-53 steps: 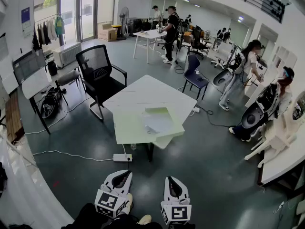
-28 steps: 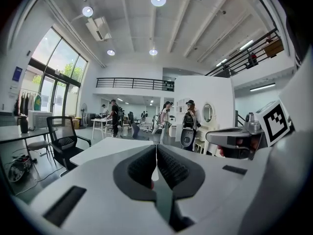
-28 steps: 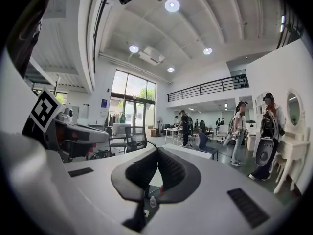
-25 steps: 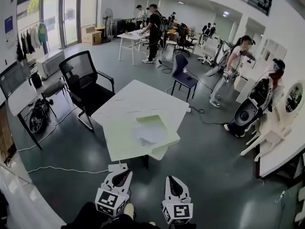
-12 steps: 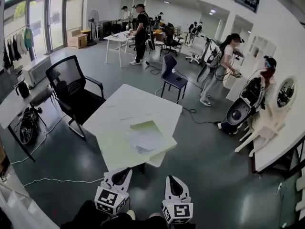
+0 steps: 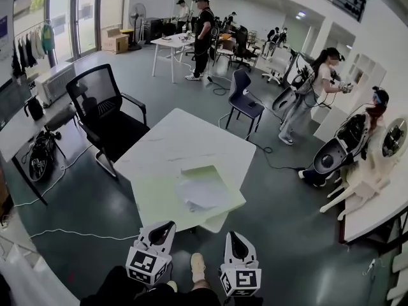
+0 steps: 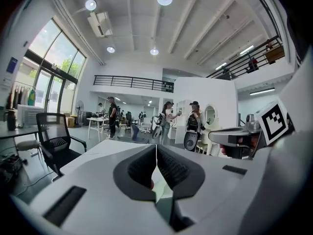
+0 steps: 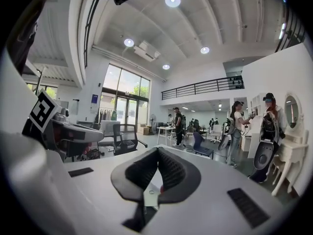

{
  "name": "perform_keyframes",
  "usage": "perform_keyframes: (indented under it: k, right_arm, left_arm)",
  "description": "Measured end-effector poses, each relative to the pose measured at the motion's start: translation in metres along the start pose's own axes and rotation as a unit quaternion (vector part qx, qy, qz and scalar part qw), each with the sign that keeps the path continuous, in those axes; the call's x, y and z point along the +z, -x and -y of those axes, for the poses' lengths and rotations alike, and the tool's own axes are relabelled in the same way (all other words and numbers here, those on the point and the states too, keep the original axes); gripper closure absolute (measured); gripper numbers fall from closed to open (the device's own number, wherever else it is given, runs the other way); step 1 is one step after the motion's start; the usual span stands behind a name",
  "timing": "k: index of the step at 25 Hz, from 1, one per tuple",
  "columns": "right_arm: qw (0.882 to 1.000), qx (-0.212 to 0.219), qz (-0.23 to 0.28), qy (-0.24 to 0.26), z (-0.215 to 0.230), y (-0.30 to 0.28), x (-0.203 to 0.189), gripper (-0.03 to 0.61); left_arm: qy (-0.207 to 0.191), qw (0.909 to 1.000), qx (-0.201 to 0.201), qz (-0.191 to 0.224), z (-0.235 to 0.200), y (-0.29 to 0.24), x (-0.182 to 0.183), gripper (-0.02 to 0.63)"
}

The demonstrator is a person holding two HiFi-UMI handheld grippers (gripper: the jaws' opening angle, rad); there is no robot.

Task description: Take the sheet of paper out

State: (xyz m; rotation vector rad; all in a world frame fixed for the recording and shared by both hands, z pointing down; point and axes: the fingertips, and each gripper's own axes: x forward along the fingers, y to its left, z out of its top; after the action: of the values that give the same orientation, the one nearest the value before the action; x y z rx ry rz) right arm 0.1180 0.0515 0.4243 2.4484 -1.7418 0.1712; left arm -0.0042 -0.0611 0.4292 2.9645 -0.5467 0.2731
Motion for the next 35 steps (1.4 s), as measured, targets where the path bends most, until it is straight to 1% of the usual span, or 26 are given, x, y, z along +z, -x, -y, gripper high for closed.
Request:
perform_keyframes:
  k: [3,7,10,14,22,28,35]
  right_arm:
    - [1.0,0.026,-0.006,0.006,0.006,-0.046,-0.004,0.563]
    - [0.997,0.071,-0.018,0.011,0.01,-0.108,-0.009,0.563]
    - [0.993,0.108,-0.041,0.017,0.012,-0.151,-0.023,0.563]
    - [0.985,0.152,-0.074,0.03,0.012,-0.198,-0.051,0.563]
    - [0.969,0.215,-0.119,0.037,0.002,-0.262,-0.094,0.563]
    - [0.956,0.247,-0.151,0.043,-0.007,-0.289,-0.128,0.563]
    - [0.945,0.268,-0.176,0.06,-0.012,-0.318,-0.167,0.563]
  left_arm:
    - [0.01,0.9997,0.023,-0.004,-0.024,-0.027,-0.005,0.589]
    - [0.022,0.9979,0.059,-0.018,-0.055,-0.062,-0.012,0.589]
    - [0.034,0.9952,0.086,-0.031,-0.078,-0.091,-0.02,0.589]
    - [0.062,0.9893,0.12,-0.055,-0.102,-0.116,-0.047,0.589]
    - [0.106,0.9745,0.178,-0.086,-0.136,-0.137,-0.089,0.589]
    - [0.119,0.9686,0.195,-0.099,-0.152,-0.155,-0.111,0.589]
    - [0.135,0.963,0.202,-0.116,-0.169,-0.175,-0.145,0.589]
